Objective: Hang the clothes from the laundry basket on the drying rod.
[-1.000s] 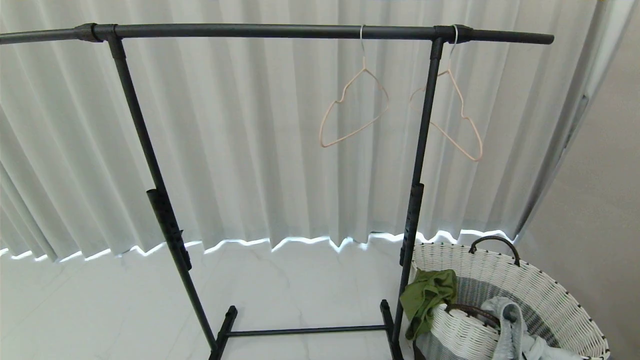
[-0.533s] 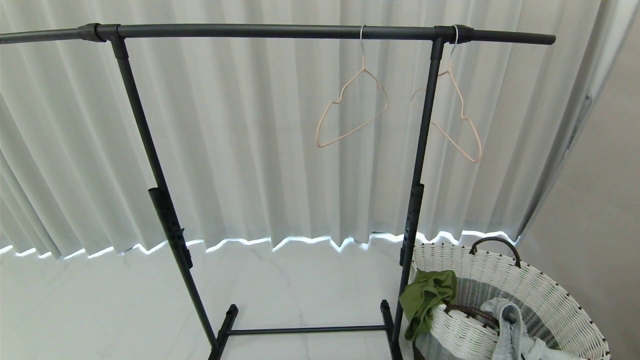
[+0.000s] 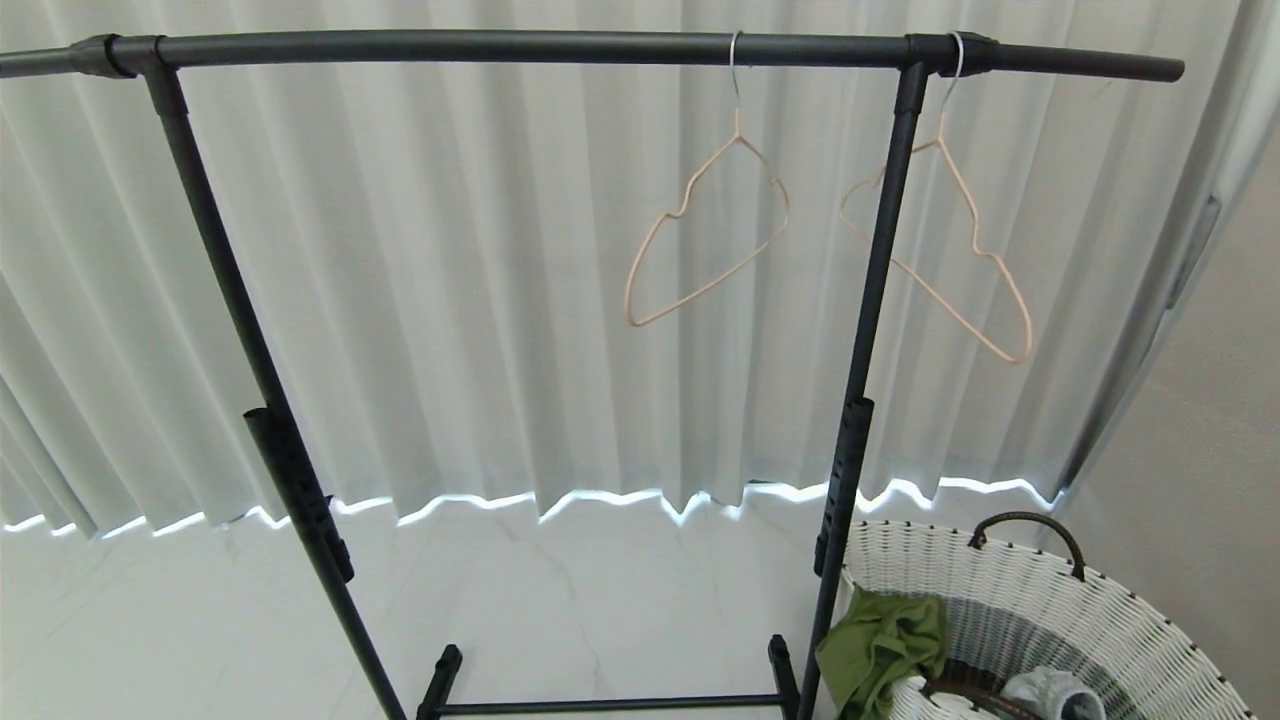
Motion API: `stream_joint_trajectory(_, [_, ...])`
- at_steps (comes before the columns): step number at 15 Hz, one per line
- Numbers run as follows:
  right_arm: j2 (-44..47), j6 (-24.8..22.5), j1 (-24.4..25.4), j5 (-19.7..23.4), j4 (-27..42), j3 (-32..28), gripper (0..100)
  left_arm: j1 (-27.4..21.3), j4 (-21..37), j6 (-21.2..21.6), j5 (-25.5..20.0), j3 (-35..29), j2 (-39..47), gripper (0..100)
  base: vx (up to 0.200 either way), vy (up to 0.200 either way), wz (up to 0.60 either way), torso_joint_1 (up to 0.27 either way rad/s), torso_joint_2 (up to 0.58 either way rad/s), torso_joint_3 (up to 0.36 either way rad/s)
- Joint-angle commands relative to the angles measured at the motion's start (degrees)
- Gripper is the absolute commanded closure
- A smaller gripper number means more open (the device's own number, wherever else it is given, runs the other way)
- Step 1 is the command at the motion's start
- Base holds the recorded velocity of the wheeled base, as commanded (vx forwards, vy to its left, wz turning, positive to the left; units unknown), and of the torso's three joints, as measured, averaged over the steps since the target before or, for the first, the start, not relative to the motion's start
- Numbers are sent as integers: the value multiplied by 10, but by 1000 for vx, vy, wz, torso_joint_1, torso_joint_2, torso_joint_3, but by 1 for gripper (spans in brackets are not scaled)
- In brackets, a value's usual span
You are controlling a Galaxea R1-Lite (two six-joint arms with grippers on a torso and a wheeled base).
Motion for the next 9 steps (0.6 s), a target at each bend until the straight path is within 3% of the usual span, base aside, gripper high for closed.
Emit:
stream_joint_trajectory(1, [0, -1, 0, 0, -1, 0, 0, 0, 0, -1, 0, 0, 0, 0, 0, 0, 0, 0, 0, 0])
stream_joint_trajectory(7, [0, 8, 0, -18, -13, -4, 0, -1, 1, -23, 5, 0, 0, 0, 0, 0, 0, 0, 0, 0])
stream_joint_trajectory(9, [34, 25, 10, -13, 8, -79, 0, -1, 1, -22, 5, 0, 0, 0, 0, 0, 0, 0, 0, 0])
